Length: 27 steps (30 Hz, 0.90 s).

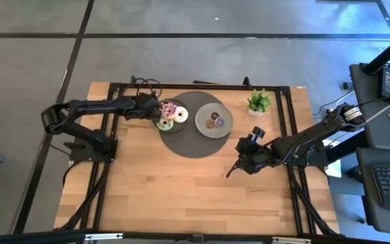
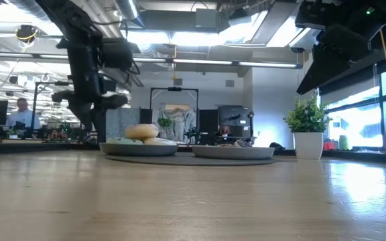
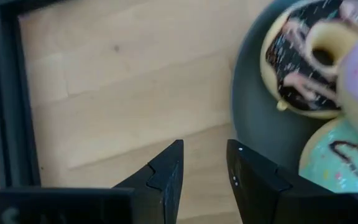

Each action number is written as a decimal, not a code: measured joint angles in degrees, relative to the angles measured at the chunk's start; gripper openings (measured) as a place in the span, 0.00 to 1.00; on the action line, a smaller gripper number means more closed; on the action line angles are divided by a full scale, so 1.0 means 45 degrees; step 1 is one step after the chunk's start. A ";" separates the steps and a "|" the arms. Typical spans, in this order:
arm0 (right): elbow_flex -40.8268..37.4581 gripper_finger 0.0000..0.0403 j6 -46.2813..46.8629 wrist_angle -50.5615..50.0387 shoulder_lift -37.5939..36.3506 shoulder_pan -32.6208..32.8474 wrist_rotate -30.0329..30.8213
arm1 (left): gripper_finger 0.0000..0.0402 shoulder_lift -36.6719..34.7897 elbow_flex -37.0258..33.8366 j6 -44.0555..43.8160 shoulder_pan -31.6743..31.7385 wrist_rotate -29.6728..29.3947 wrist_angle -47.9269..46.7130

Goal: Pick & Place donuts
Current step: Adjust the dark gray plate

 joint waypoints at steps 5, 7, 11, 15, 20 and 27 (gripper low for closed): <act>0.0000 0.49 0.0000 0.0000 0.0000 -0.0001 -0.0004 | 0.29 0.1119 -0.0010 -0.0417 -0.0011 0.0150 0.0010; 0.0000 0.49 0.0000 0.0000 0.0002 0.0000 0.0000 | 0.30 0.1452 -0.0010 -0.0620 -0.0011 -0.0024 0.0085; 0.0000 0.49 -0.0001 0.0000 0.0000 -0.0001 -0.0005 | 0.30 0.1716 -0.0015 -0.0803 -0.0006 -0.0374 0.0564; 0.0000 0.49 -0.0014 0.0000 0.0000 0.0000 -0.0005 | 0.29 0.1847 -0.0015 -0.0676 -0.0006 0.0059 0.1131; 0.0000 0.49 -0.0015 0.0000 0.0000 -0.0001 -0.0005 | 0.29 0.2153 -0.0015 -0.0696 -0.0058 0.0771 0.1340; 0.0000 0.49 -0.0039 -0.0005 0.0000 -0.0002 -0.0005 | 0.29 0.2256 -0.0015 -0.0667 -0.0586 0.1509 0.2068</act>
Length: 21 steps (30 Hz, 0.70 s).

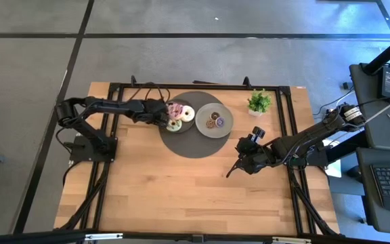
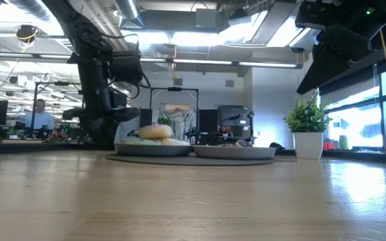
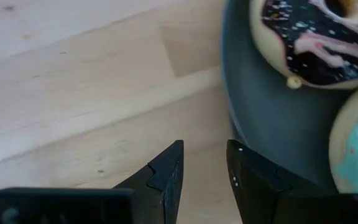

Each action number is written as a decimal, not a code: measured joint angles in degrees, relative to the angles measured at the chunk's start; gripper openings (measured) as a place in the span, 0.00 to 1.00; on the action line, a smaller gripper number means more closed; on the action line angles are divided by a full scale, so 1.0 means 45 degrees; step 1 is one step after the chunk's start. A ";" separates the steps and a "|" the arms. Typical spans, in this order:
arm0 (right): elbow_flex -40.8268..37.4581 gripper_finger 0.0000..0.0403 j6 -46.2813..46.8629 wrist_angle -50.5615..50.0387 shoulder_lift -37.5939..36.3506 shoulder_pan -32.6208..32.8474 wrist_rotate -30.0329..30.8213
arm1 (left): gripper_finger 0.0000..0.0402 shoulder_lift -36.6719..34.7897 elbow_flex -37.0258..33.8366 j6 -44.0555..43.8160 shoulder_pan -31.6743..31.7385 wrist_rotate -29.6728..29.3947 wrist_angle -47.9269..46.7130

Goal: Pick & Place donuts
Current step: Adjust the dark gray plate, then return to Home Position

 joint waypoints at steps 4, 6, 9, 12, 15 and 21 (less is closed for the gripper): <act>0.0000 0.49 0.0000 0.0000 0.0000 -0.0002 0.0000 | 0.29 -0.0004 0.0000 0.0171 -0.0187 0.0466 -0.0032; 0.0000 0.49 0.0000 0.0000 0.0000 -0.0002 0.0000 | 0.29 -0.0074 0.0000 0.0112 -0.0197 0.0760 -0.0462; 0.0000 0.49 -0.0154 -0.0029 0.0000 0.0002 0.0034 | 0.29 -0.0509 0.0000 0.0040 -0.0340 0.0890 -0.1017; -0.0001 0.49 -0.0945 -0.0324 0.0000 0.0006 0.0031 | 0.30 -0.1326 -0.0005 0.0218 -0.0983 0.0886 -0.1171; -0.0302 0.49 -0.0489 -0.0240 -0.0069 0.0137 0.0520 | 0.30 -0.2244 -0.0005 0.1738 -0.2215 0.0538 -0.0909; -0.2496 0.49 -0.0363 0.1362 -0.1594 -0.0112 -0.1609 | 0.30 -0.3655 -0.0005 0.2967 -0.5116 -0.1052 -0.0720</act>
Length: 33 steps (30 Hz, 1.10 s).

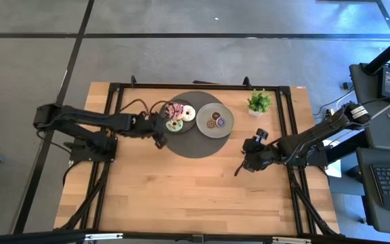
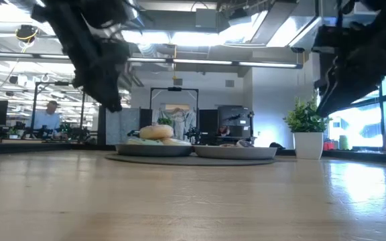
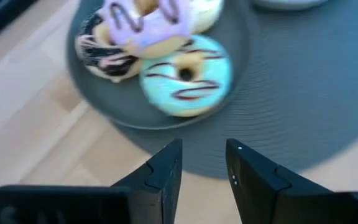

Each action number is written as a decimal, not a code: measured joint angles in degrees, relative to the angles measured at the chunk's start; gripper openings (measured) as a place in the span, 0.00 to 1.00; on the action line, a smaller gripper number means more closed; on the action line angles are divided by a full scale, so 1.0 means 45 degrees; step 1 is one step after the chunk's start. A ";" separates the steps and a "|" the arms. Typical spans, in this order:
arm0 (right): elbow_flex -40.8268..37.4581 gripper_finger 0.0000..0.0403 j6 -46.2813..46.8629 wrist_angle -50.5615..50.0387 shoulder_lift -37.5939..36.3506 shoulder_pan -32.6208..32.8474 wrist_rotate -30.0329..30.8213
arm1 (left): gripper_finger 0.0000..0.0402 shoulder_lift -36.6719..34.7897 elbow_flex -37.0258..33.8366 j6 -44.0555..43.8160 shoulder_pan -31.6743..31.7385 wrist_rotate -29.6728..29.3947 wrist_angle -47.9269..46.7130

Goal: Pick & Place donuts
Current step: Return to Home Position

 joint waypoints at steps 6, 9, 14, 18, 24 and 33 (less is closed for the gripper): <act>-0.3004 0.49 -0.2923 0.5998 -0.2417 -0.0308 -0.3182 | 0.30 -0.0313 -0.0457 0.0603 -0.2422 -0.1124 0.2887; -0.3951 0.49 -0.3702 0.6936 -0.3857 -0.0309 -0.3258 | 0.30 -0.0788 -0.1689 0.1923 -0.3192 -0.0023 0.6799; -0.5249 0.49 -0.3966 0.7647 -0.6251 -0.0328 -0.3271 | 0.30 -0.2167 -0.4593 0.2823 -0.3537 0.1413 1.2422; -0.6340 0.49 -0.4008 0.8280 -0.7929 -0.0328 -0.3668 | 0.30 -0.3132 -0.6852 0.3017 -0.3533 0.1729 1.5860; -0.7357 0.49 -0.4265 0.8252 -1.0203 -0.0328 -0.3708 | 0.30 -0.4323 -0.9107 0.2800 -0.3533 0.1962 1.8572; -0.7932 0.49 -0.4714 0.8193 -1.2757 -0.0363 -0.4132 | 0.30 -0.5474 -0.9112 0.3290 -0.3533 0.1948 1.7615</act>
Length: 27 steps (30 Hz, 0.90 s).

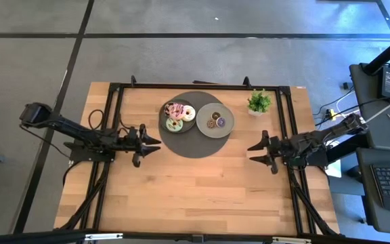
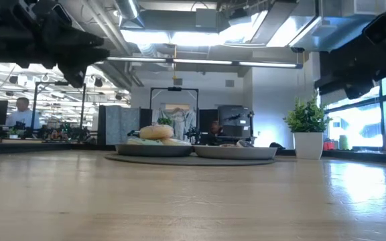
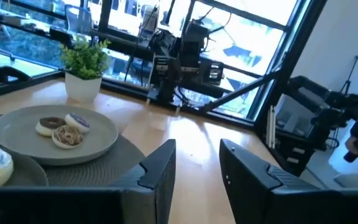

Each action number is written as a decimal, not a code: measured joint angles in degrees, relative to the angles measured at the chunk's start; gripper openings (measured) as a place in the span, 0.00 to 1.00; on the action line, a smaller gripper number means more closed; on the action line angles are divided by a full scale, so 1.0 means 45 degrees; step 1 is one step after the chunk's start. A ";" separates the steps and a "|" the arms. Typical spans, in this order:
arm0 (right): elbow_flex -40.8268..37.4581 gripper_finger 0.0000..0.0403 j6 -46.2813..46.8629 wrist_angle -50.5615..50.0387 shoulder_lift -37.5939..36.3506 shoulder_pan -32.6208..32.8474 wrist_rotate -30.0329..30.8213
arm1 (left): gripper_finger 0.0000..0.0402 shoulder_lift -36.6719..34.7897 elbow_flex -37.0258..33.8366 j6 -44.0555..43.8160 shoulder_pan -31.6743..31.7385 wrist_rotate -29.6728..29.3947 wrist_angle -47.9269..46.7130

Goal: Pick & Place donuts
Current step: Return to Home Position

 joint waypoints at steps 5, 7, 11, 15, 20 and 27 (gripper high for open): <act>0.0005 0.49 -0.0565 0.0003 -0.0974 -0.0009 -0.0015 | 0.30 -0.1140 0.0000 0.0365 0.0000 -0.0033 -0.0936; 0.0005 0.49 -0.0923 -0.0003 -0.1322 -0.0009 -0.0027 | 0.30 -0.1918 0.0000 0.0445 0.0000 -0.0176 -0.1753; 0.0019 0.49 -0.1419 -0.0040 -0.1898 -0.0009 -0.0141 | 0.30 -0.3745 0.0000 0.0639 0.0000 -0.0726 -0.3378; 0.0024 0.49 -0.1847 -0.0068 -0.2183 -0.0009 -0.0146 | 0.30 -0.5508 0.0000 0.0874 0.0000 -0.1059 -0.4878; 0.0029 0.49 -0.2005 -0.0063 -0.2310 -0.0009 -0.0141 | 0.30 -0.7362 0.0000 0.0885 0.0000 -0.1544 -0.6951; 0.0024 0.49 -0.2021 -0.0054 -0.2306 -0.0009 -0.0138 | 0.30 -0.9485 0.0000 0.1283 0.0000 -0.2241 -0.8741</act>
